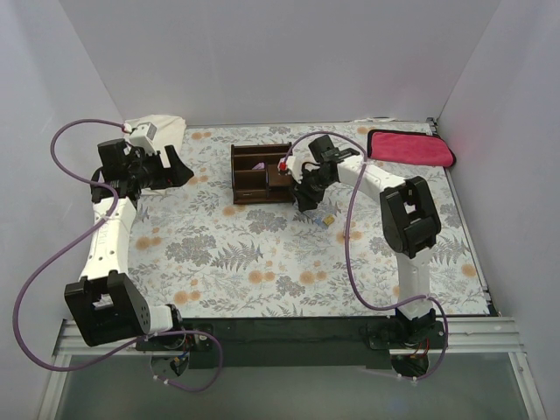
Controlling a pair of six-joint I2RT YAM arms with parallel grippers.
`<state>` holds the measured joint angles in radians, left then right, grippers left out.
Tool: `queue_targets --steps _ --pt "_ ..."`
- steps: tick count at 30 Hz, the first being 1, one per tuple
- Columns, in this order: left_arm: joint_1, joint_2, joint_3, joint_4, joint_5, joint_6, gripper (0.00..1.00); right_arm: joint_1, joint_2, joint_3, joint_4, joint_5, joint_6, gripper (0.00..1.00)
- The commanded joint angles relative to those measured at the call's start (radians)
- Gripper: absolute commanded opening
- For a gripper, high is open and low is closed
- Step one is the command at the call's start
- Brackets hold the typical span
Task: Sort the stationery into containers
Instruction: Pick up the pen from the center of the board.
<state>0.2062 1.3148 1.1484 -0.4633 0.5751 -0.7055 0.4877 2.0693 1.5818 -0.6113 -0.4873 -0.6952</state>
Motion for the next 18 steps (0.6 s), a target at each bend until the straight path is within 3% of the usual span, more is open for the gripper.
queue_targets --steps 1,18 --pt "-0.004 -0.055 -0.024 -0.020 -0.007 0.008 0.79 0.015 0.000 0.060 -0.024 0.044 -0.006 0.49" --pt "-0.004 -0.035 -0.015 -0.021 -0.008 0.003 0.80 0.063 0.077 0.064 -0.021 0.147 0.006 0.49"
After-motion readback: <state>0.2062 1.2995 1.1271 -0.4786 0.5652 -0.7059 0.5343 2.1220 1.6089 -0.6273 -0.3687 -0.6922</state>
